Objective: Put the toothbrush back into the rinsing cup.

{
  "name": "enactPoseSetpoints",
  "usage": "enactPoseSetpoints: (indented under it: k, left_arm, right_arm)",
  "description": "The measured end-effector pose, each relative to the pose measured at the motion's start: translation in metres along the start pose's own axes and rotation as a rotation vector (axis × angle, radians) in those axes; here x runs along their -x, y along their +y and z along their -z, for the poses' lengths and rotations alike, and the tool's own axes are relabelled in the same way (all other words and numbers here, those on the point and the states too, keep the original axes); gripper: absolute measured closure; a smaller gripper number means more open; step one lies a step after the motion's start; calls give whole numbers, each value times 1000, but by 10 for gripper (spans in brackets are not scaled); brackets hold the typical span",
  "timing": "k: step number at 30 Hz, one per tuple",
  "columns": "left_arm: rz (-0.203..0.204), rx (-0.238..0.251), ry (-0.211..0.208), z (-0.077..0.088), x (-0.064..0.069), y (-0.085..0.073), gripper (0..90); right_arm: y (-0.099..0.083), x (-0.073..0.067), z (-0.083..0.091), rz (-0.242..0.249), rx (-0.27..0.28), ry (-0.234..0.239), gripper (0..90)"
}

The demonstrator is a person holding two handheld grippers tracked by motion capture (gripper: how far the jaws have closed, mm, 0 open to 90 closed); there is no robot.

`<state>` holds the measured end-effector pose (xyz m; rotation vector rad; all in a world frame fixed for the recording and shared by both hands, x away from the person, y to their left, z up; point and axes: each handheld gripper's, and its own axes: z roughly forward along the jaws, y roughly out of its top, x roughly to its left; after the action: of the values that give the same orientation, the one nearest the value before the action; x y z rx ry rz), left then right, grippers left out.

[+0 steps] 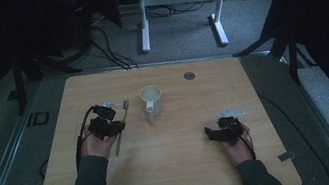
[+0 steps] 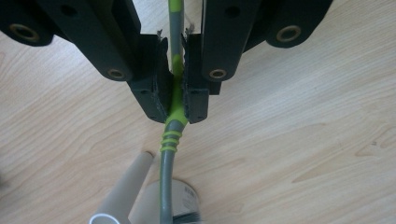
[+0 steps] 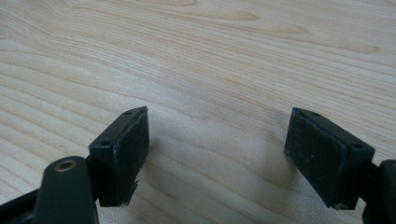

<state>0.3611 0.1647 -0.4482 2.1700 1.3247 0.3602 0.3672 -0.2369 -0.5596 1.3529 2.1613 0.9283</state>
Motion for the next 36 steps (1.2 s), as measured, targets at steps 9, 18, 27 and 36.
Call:
enactPoseSetpoints:
  k: [9,18,27,36]
  left_arm:
    - [-1,23,-3,2,0,-1,809]
    - [-10,67,-1,4,0,-1,809]
    - [-8,82,-8,3,0,0,808]
    - [-15,102,-7,4,2,1,808]
  right_arm:
    - [0,0,0,0,0,0,216]
    - [0,0,0,0,0,0,216]
    - [0,0,0,0,0,0,216]
    - [0,0,0,-1,1,0,216]
